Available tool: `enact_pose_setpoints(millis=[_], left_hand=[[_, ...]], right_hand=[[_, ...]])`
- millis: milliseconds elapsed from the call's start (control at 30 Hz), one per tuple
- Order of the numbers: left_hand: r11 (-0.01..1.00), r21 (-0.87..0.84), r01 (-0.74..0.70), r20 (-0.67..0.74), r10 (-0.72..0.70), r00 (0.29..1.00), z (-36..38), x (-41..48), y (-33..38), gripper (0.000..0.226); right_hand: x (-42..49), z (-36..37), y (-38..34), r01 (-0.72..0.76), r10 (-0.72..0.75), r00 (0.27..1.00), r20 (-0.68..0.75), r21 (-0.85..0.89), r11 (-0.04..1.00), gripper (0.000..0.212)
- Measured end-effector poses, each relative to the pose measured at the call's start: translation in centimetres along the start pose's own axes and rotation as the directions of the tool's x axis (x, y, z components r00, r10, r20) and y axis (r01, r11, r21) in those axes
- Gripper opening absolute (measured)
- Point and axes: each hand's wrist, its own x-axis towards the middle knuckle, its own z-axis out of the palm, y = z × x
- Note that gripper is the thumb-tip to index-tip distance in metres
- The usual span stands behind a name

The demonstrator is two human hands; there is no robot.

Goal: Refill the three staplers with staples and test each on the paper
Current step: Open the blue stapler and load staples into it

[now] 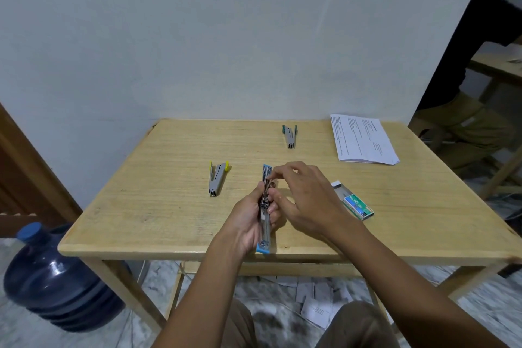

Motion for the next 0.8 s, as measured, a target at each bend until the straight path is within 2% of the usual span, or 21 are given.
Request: enact_pose_setpoints(millis=[467, 567, 667, 800], left_hand=[[1.000, 0.013, -0.001, 0.024, 0.001, 1.000, -0.1, 0.1, 0.0, 0.048], [1.000, 0.015, 0.004, 0.041, -0.004, 0.999, -0.4, 0.2, 0.0, 0.048], [1.000, 0.011, 0.011, 0.050, -0.011, 0.999, -0.5, 0.4, 0.0, 0.049], [1.000, 0.002, 0.028, 0.068, -0.028, 0.997, -0.5, 0.5, 0.0, 0.049]], right_hand=[[0.5, 0.9, 0.4, -0.111, 0.110, 0.994, 0.018, 0.162, 0.981, 0.029], [0.5, 1.1, 0.5, -0.093, 0.106, 0.993, -0.044, 0.226, 0.970, 0.025], [0.4, 1.6, 0.6, -0.009, 0.055, 0.987, -0.149, 0.291, 0.957, 0.014], [0.7, 2.0, 0.7, 0.006, 0.059, 0.976, -0.211, 0.292, 0.957, 0.012]])
